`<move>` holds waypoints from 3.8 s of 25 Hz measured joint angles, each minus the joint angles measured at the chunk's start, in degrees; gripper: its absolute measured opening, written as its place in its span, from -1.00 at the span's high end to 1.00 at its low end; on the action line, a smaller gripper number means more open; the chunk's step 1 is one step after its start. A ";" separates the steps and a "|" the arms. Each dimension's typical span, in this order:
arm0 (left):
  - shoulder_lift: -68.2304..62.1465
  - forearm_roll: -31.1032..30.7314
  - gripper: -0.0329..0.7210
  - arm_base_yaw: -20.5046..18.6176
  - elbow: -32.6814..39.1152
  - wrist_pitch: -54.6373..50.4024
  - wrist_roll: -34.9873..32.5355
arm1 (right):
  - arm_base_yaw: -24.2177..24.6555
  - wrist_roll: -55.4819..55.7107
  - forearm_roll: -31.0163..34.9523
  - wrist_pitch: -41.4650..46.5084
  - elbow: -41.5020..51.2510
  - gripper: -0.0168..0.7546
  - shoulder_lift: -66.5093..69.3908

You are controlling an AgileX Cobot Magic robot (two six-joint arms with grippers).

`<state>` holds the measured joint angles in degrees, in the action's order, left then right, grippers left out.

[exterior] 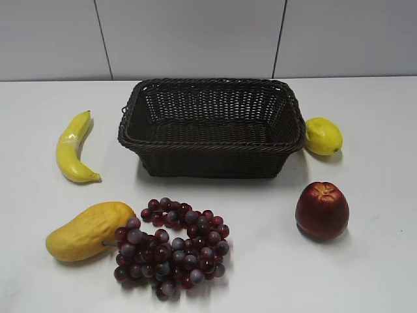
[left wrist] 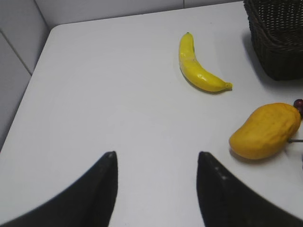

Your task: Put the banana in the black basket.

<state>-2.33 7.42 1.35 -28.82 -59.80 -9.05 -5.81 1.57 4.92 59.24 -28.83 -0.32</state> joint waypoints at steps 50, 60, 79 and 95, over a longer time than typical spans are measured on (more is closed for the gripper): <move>-101.88 9.31 -0.64 1.10 -43.54 23.30 -0.98 | 0.00 0.00 0.13 0.00 0.00 -0.39 0.00; -115.33 0.74 -0.64 6.32 -52.08 22.80 9.58 | 0.00 0.05 0.13 0.00 0.00 -0.39 0.00; -121.07 -0.75 -0.36 8.64 -52.69 25.89 12.98 | 0.00 0.05 0.13 0.00 0.00 -0.39 0.00; -104.09 -6.31 -0.16 9.31 -57.68 24.71 5.23 | 0.00 0.05 0.13 0.00 0.00 -0.39 0.00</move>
<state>-106.42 1.11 10.66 -86.50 -35.09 -3.82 -5.81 1.62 5.05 59.24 -28.83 -0.32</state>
